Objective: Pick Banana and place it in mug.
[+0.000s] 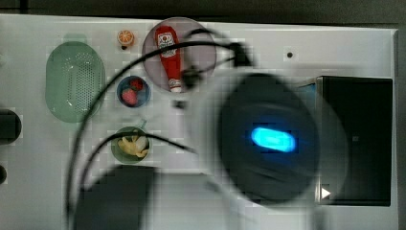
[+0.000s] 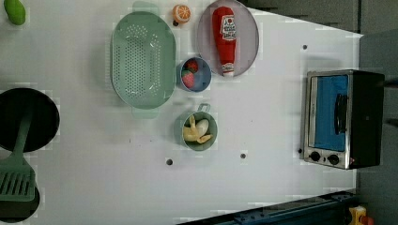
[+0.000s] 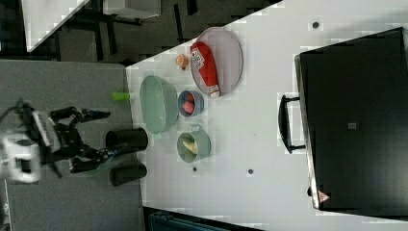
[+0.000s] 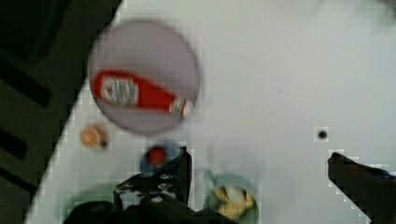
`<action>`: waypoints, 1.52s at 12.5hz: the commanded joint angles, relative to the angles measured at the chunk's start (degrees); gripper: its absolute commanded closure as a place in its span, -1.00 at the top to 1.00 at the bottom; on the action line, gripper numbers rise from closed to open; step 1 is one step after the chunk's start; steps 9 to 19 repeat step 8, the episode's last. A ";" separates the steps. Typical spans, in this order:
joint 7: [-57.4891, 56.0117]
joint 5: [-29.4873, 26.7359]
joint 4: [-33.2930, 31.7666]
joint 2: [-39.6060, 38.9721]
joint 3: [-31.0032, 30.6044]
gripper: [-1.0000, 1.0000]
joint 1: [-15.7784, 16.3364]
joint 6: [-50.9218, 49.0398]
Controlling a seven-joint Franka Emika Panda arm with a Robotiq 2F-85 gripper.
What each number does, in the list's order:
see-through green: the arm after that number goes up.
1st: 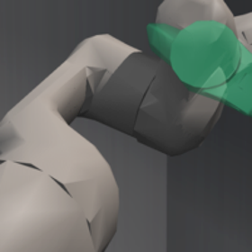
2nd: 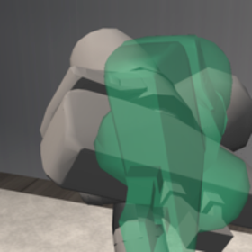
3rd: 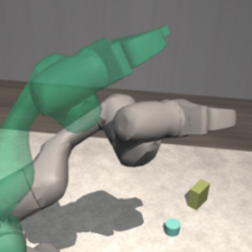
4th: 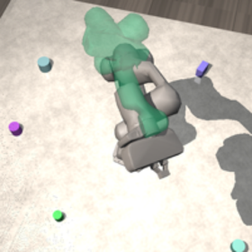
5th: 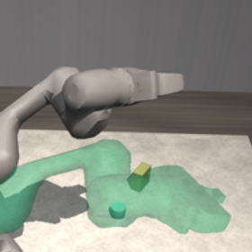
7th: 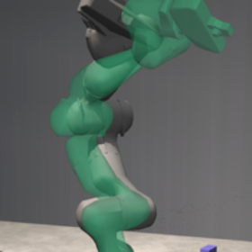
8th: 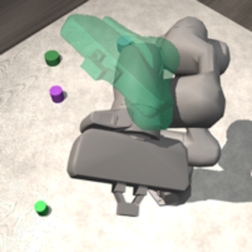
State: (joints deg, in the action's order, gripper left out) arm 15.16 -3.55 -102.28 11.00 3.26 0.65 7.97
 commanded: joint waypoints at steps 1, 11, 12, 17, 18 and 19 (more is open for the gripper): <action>-4.88 6.27 -0.11 -1.40 0.46 1.00 0.09 -5.80; -6.19 6.26 -0.18 -1.38 0.46 1.00 0.17 -5.87; -6.19 6.26 -0.18 -1.38 0.46 1.00 0.17 -5.87; -6.19 6.26 -0.18 -1.38 0.46 1.00 0.17 -5.87; -6.19 6.26 -0.18 -1.38 0.46 1.00 0.17 -5.87; -6.19 6.26 -0.18 -1.38 0.46 1.00 0.17 -5.87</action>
